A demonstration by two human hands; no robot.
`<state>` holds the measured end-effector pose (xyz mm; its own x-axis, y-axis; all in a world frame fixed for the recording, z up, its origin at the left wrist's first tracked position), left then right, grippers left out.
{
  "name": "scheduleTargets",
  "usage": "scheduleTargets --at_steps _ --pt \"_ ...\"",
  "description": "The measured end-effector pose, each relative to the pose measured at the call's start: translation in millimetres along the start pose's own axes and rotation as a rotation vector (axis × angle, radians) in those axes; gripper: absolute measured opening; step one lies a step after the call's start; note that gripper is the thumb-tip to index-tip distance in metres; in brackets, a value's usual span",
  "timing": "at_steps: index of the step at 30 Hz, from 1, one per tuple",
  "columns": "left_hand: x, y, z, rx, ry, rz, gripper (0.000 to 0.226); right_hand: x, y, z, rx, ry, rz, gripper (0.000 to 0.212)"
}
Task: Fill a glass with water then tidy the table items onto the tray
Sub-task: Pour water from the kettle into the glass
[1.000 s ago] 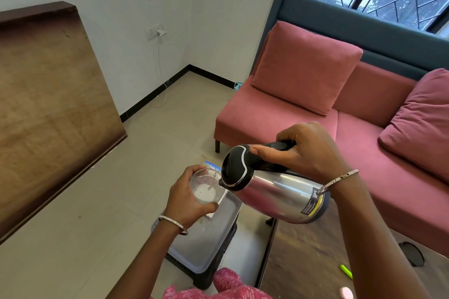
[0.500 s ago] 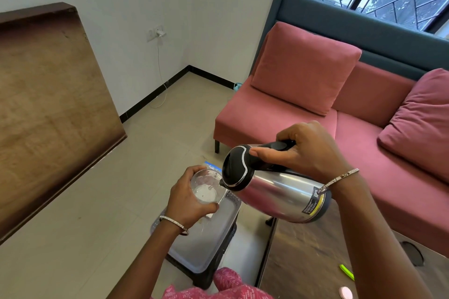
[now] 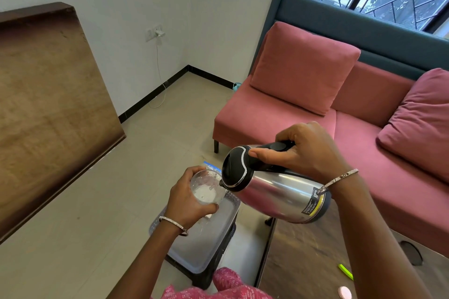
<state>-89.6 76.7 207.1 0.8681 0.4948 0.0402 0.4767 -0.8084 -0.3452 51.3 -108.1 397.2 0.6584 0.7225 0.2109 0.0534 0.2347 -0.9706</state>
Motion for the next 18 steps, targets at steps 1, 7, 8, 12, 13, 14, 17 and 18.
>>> scheduleTargets --at_steps 1,7,8,12,13,14,17,18 --pt "0.2 0.1 0.0 0.001 -0.001 0.0 0.085 0.4 0.5 -0.4 -0.002 0.001 0.001 0.084" --pt "-0.3 0.8 -0.7 0.01 -0.005 0.003 0.084 1.4 1.8 -1.7 -0.017 -0.007 0.008 0.085" --pt "-0.3 0.7 -0.8 0.009 -0.005 0.0 0.084 1.4 1.9 -1.9 -0.015 -0.007 0.008 0.085" --pt "0.1 1.2 -1.2 0.004 -0.01 -0.003 0.083 1.7 2.2 -2.5 -0.012 -0.005 0.01 0.084" --pt "0.1 1.4 -1.3 0.005 -0.01 -0.001 0.083 1.7 2.2 -2.8 -0.012 -0.005 0.011 0.084" --pt "0.2 1.5 -1.2 0.006 -0.009 0.001 0.083 1.7 2.3 -3.0 -0.013 -0.006 0.013 0.084" --pt "0.2 1.7 -0.6 0.006 -0.01 0.002 0.084 2.1 2.4 -3.3 -0.013 -0.011 0.018 0.085" --pt "0.3 2.0 -0.6 0.005 -0.011 0.003 0.084 2.2 2.4 -3.2 -0.009 -0.015 0.019 0.085"
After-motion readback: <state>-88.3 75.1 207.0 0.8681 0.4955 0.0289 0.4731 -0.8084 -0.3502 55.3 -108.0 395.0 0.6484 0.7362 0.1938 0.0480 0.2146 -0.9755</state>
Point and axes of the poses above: each hand's wrist, its own x-axis towards the middle knuckle, its own y-axis out of the palm, z = x × y, the point moved 1 cm from there along x, towards the middle knuckle, and after that the axes turned 4 degrees about -x, right-handed, at the moved point
